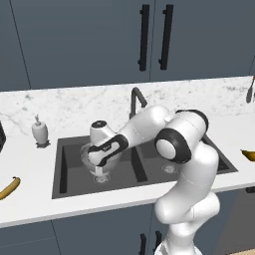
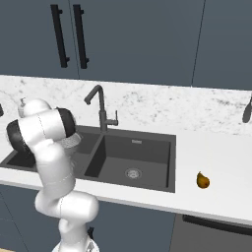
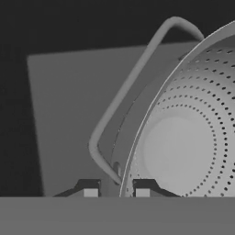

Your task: Put the colander in the sink, put the banana, pear in the colander, and turn on the sink faucet and pour water over the colander.

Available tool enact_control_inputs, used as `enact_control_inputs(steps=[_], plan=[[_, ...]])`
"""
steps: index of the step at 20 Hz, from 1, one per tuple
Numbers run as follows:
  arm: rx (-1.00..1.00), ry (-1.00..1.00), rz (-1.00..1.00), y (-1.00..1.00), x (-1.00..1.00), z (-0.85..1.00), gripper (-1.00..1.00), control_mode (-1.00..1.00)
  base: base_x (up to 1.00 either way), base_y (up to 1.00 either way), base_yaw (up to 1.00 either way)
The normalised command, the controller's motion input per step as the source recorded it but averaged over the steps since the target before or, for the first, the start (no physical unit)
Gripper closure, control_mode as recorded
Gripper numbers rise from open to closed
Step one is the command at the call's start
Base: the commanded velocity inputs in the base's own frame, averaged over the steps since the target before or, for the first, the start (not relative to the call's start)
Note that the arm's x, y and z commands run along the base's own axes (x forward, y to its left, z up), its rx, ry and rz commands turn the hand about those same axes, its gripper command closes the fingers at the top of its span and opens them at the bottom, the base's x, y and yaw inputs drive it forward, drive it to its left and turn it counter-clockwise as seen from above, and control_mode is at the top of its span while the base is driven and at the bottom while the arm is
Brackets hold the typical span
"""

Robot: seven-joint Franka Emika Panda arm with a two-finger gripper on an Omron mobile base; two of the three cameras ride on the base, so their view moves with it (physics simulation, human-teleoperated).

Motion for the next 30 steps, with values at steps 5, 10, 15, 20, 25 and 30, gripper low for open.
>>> enact_control_inputs(steps=[5, 10, 15, 20, 25, 30], plan=[[-0.02, 0.00, 0.00, 0.11, 0.35, -0.40, 1.00, -1.00, 0.00, 0.00, 0.00], [-0.05, 0.00, 0.00, 0.23, 0.23, -0.42, 1.00, -1.00, 0.00, 0.00, 0.00], [-0.02, 0.00, 0.00, 0.13, 0.06, -0.24, 1.00, -1.00, 0.00, 0.00, 0.00], [0.00, 0.01, -0.04, 0.14, 0.00, -0.02, 1.00, -1.00, 0.00, 0.00, 0.00], [0.00, 0.12, -0.11, 0.11, 0.00, -0.03, 1.00, -1.00, 0.00, 0.00, 0.00], [-0.01, 0.09, -0.27, -0.12, 0.00, -0.02, 1.00, -1.00, 0.00, 0.00, 0.00]])
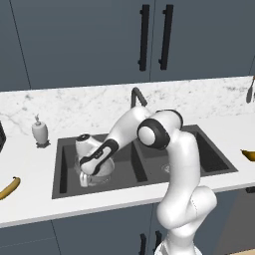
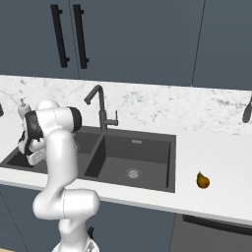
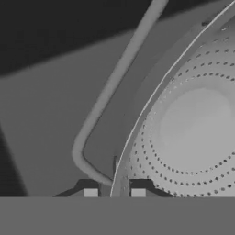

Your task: Put the colander in the sink, put the banana, pear in the colander, and turn on the sink faucet and pour water over the colander.

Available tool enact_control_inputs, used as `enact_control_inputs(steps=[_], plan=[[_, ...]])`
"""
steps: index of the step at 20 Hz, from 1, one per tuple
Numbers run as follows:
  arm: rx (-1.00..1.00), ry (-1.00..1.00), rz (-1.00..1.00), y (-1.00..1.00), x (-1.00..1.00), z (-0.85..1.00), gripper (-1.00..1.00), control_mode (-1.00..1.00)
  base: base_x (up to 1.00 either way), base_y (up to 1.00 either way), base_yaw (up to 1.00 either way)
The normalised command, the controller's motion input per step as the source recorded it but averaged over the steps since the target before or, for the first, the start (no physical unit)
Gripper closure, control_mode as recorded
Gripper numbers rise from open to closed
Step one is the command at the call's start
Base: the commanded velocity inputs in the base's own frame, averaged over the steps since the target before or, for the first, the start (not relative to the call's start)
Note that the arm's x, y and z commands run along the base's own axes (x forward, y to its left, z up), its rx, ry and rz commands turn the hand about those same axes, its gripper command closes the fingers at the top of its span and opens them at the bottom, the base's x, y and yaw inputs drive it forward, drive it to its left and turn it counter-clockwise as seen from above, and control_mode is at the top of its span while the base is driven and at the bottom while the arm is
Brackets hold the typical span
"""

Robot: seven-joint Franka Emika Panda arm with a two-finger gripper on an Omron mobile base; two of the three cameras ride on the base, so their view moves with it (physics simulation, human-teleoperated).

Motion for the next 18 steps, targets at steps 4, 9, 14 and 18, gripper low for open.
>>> enact_control_inputs(steps=[4, 9, 14, 18], plan=[[-0.03, 0.06, -0.34, -0.21, 0.00, 0.00, 1.00, -1.00, 0.00, 0.00, 0.00], [-0.03, 0.04, -0.33, -0.13, 0.00, 0.00, 1.00, -1.00, 0.00, 0.00, 0.00], [-0.02, 0.03, -0.33, -0.08, 0.00, 0.00, 1.00, -1.00, 0.00, 0.00, 0.00], [0.00, 0.09, -0.18, -0.01, 0.00, -0.08, 1.00, -1.00, 0.00, 0.00, 0.00]])
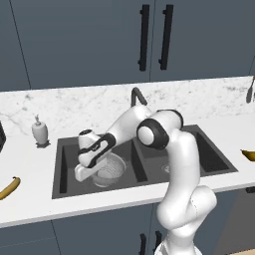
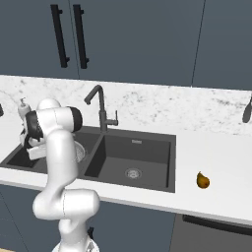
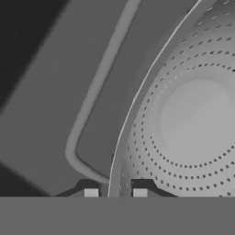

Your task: Put the colander in the sink, put the banana, pear in the colander, and turn on the sink faucet and pour water over the colander.

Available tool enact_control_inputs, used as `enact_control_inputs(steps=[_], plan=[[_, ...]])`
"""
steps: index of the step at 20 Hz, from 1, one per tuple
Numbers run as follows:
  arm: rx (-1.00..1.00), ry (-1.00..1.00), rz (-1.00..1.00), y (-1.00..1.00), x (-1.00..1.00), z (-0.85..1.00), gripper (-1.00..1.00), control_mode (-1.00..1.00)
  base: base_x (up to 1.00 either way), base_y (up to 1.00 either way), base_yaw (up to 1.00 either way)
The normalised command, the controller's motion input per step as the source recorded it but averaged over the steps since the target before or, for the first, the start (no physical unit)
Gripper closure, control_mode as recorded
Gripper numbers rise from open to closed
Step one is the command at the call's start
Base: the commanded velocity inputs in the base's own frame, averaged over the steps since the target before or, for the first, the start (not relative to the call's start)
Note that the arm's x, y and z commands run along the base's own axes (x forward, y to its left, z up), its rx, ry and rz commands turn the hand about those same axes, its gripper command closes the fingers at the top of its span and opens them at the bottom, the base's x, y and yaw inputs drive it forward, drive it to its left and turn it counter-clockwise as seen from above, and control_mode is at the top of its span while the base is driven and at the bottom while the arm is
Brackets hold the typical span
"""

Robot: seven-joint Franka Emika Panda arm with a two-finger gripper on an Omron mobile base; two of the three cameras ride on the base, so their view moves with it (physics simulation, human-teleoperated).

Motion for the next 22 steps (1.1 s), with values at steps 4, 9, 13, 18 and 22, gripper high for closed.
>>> enact_control_inputs(steps=[4, 9, 13, 18, 22], plan=[[0.00, 0.03, -0.04, 0.17, 0.16, -0.11, -1.00, -1.00, 0.00, 0.00, 0.00], [0.00, -0.05, 0.00, 0.06, -0.03, 0.15, -1.00, -1.00, 0.00, 0.00, 0.00], [0.00, -0.11, 0.00, 0.07, -0.26, 0.27, -1.00, -1.00, 0.00, 0.00, 0.00], [0.00, -0.19, 0.00, 0.01, -0.51, 0.45, -1.00, -1.00, 0.00, 0.00, 0.00], [0.00, -0.27, 0.00, 0.00, -0.77, 0.34, -1.00, -1.00, 0.00, 0.00, 0.00]])
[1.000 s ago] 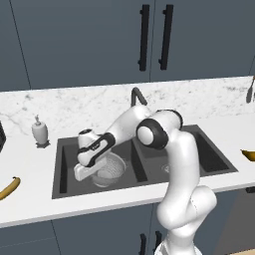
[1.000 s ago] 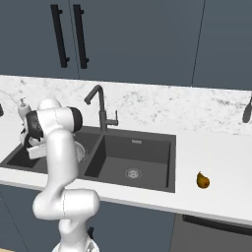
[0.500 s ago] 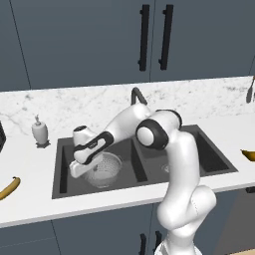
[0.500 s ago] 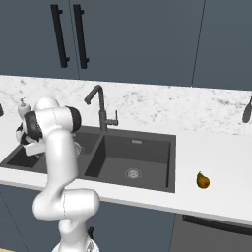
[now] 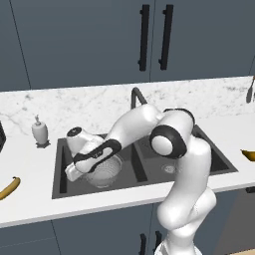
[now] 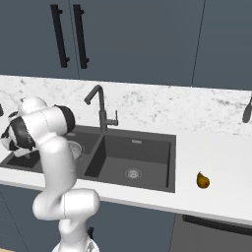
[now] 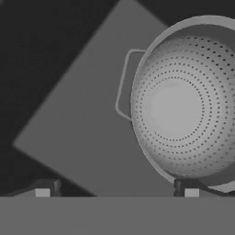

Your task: Put the colander in the sink, put the banana, pear in the colander, and turn on the sink faucet and pour water over the colander.

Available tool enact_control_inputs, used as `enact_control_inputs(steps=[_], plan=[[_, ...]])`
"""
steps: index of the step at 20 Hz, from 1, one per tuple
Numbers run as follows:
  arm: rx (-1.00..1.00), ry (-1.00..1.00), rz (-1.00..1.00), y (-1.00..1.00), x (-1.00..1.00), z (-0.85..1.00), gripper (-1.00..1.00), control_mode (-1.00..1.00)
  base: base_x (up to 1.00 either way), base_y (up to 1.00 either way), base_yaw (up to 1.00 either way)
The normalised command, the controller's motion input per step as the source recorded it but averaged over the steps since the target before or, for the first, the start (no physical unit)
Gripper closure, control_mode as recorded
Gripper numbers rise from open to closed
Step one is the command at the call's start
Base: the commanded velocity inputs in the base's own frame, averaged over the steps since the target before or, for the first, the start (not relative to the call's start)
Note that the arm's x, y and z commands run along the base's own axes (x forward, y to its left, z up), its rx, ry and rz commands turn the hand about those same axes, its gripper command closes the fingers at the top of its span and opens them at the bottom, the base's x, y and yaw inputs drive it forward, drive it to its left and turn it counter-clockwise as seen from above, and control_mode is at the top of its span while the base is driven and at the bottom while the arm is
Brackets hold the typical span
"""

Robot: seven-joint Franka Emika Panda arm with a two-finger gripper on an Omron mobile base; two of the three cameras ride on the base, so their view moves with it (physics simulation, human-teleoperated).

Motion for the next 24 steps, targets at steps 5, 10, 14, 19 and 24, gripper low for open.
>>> enact_control_inputs(steps=[5, 10, 14, 19, 24], plan=[[0.03, -0.23, -0.02, 0.04, -0.50, 0.86, -1.00, -1.00, 0.00, 0.00, 0.00], [0.15, 0.01, -0.16, 0.17, -0.40, 1.00, -1.00, -1.00, 0.00, 0.00, 0.00], [0.29, 0.25, -0.29, 0.43, -0.50, 0.72, -1.00, -1.00, 0.00, 0.00, 0.00], [0.19, 0.03, -0.51, 0.72, -0.63, 0.19, -1.00, -1.00, 0.00, 0.00, 0.00], [0.15, -0.08, -0.59, 0.88, -0.52, 0.02, -1.00, -1.00, 0.00, 0.00, 0.00]])
